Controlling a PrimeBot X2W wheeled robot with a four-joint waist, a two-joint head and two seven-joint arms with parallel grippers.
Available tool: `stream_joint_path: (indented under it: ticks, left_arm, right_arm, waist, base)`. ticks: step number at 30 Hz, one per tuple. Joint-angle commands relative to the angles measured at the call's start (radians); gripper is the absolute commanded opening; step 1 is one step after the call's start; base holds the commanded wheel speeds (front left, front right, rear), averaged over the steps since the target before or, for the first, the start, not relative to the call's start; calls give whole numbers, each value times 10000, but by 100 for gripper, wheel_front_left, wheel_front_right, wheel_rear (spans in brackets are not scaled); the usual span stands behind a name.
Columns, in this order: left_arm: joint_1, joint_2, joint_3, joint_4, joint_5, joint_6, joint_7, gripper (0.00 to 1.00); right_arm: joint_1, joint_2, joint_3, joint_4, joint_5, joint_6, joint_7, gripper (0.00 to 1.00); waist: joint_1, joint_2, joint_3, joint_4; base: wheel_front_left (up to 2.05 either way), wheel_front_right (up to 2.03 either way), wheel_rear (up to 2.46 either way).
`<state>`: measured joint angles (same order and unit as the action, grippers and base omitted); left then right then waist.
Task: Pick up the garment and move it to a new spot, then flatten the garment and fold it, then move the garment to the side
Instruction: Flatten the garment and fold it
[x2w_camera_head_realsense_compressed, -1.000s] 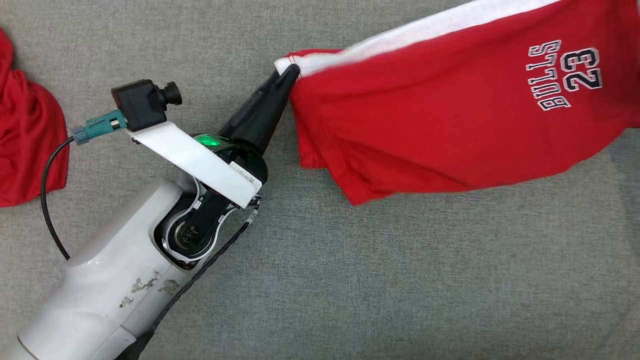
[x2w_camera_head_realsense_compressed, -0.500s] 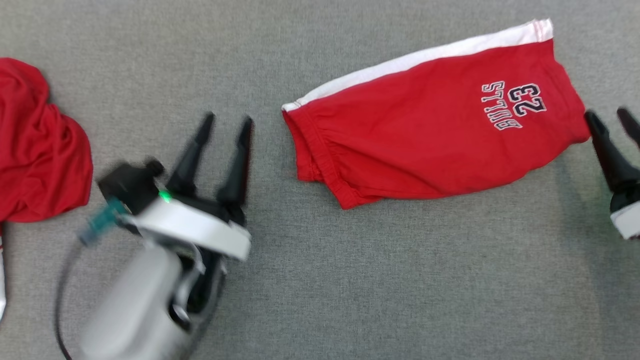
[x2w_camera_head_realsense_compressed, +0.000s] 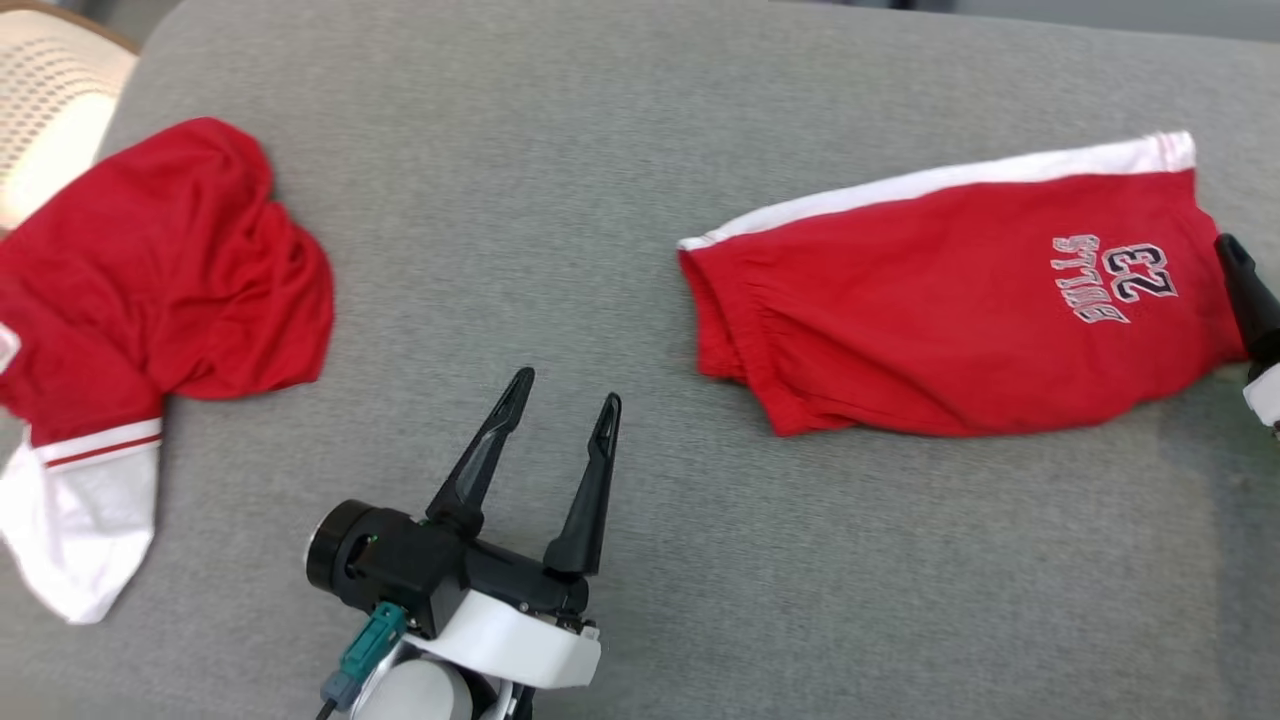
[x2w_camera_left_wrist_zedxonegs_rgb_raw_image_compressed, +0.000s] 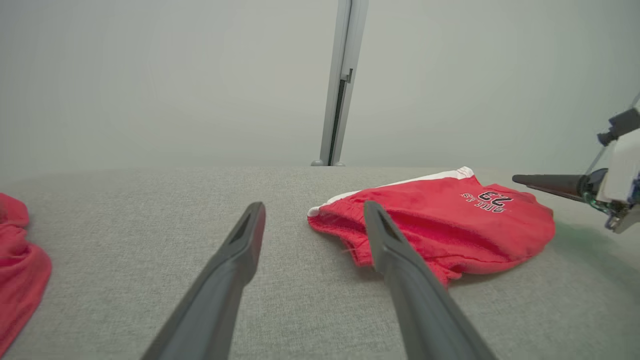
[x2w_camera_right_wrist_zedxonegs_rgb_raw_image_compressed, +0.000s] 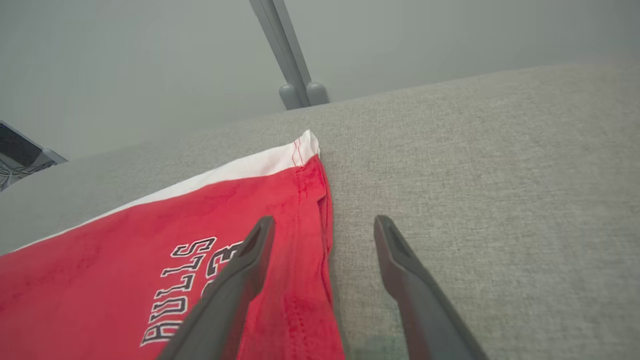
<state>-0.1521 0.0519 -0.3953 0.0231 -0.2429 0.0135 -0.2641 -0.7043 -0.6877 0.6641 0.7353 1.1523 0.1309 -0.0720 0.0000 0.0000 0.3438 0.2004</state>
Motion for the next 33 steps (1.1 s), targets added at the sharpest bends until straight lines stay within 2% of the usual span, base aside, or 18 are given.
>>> stream_joint_path:
  ticks: [1, 9, 10, 11, 12, 13, 14, 19, 26, 29, 33]
  left_arm:
    - [77, 25, 41, -57, 52, -67, 0, 100]
    - [194, 0, -158, -223, -241, 74, -1, 100]
    - [205, -3, -161, -219, -234, 85, -1, 100]
    - [219, -3, -154, -218, -231, 116, -1, 100]
    - [219, -3, -154, -218, -231, 116, -1, 100]
    - [241, 0, -129, -213, -232, 142, -1, 100]
    - [266, -1, -103, -202, -217, 143, -1, 100]
    - [400, -2, -7, -121, -106, 83, -1, 100]
    - [431, 2, 127, -84, 78, -28, -1, 100]
    - [377, 2, 160, -74, 157, -79, 0, 100]
    - [272, 1, 214, 0, 222, -145, -1, 100]
  right_arm:
    - [-198, 66, 95, 352, -109, -4, 291, 100]
    - [-684, 714, 295, 2574, -51, -4, 1996, 98]
    - [-657, 789, 344, 2615, -5, -2, 2130, 62]
    - [-620, 854, 373, 2588, 38, -2, 2164, 37]
    - [-620, 854, 373, 2588, 38, -2, 2164, 37]
    - [-575, 910, 366, 2509, 84, -2, 2138, 6]
    - [-513, 913, 363, 2426, 136, -2, 2098, 0]
    - [-241, 639, 403, 1952, 162, -10, 1442, 0]
    - [138, -152, 380, 1497, 107, -12, 733, 0]
    - [22, -553, 480, 1334, -214, -12, 502, 0]
    - [-416, -638, 643, 1002, -762, -10, 263, 0]
  waist:
    - [0, 0, -106, 335]
    - [0, 0, -127, 849]
    - [0, 0, -145, 855]
    - [0, 0, -171, 840]
    - [0, 0, -171, 840]
    - [0, 0, -210, 800]
    - [0, 0, -254, 743]
    - [0, 0, -514, 237]
    - [0, 0, -720, -633]
    - [0, 0, -699, -942]
    - [0, 0, -691, -1268]
  base:
    - [0, 0, 0]
    - [0, 0, 0]
    - [0, 0, 0]
    - [0, 0, 0]
    - [0, 0, 0]
    - [0, 0, 0]
    - [0, 0, 0]
    - [0, 0, 0]
    - [0, 0, 0]
    - [0, 0, 0]
    - [0, 0, 0]
